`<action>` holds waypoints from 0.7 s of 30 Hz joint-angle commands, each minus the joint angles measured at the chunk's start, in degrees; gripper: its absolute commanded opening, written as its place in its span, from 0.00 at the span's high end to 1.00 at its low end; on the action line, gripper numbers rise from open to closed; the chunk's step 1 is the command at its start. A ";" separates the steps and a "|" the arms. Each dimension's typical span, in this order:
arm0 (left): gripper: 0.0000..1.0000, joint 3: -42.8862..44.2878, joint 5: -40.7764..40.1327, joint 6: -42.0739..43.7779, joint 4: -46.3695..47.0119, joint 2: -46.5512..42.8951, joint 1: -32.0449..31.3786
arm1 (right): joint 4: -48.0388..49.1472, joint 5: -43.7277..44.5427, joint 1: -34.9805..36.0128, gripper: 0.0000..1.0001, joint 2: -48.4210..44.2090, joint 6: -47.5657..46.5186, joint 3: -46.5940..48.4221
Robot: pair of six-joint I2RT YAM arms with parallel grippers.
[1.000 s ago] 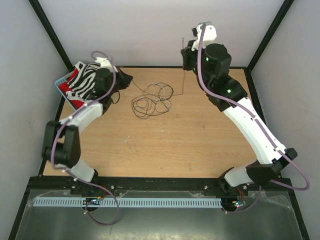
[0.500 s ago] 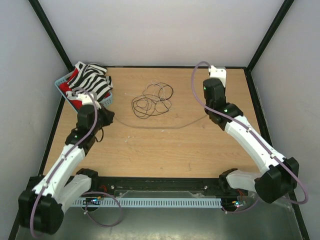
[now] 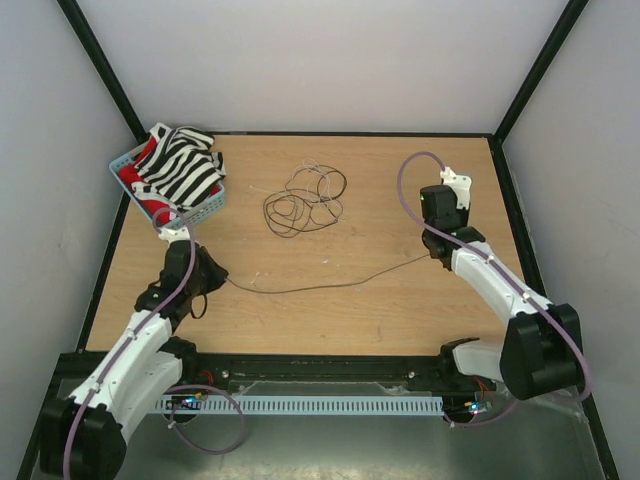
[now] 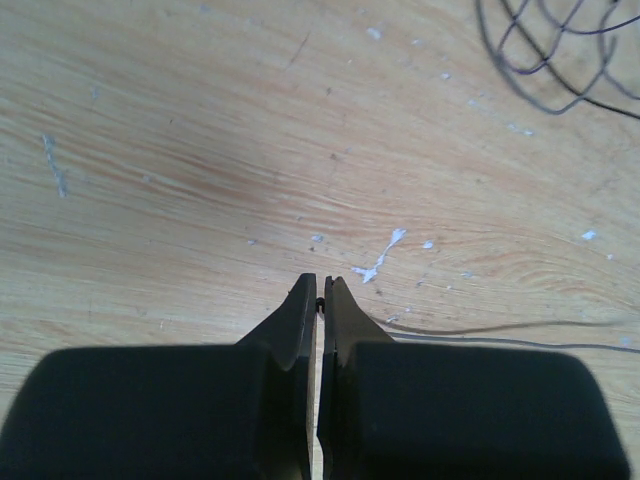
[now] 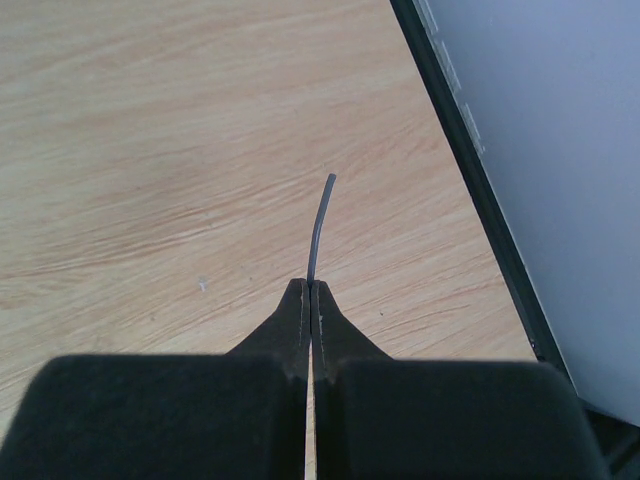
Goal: Zip-tie the wires
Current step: Straighten the cable at the center of the board.
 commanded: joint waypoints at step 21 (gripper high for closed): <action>1.00 -0.96 -7.78 -3.49 14.16 25.75 0.20 | 12.32 0.90 -6.69 1.00 21.17 4.51 -4.50</action>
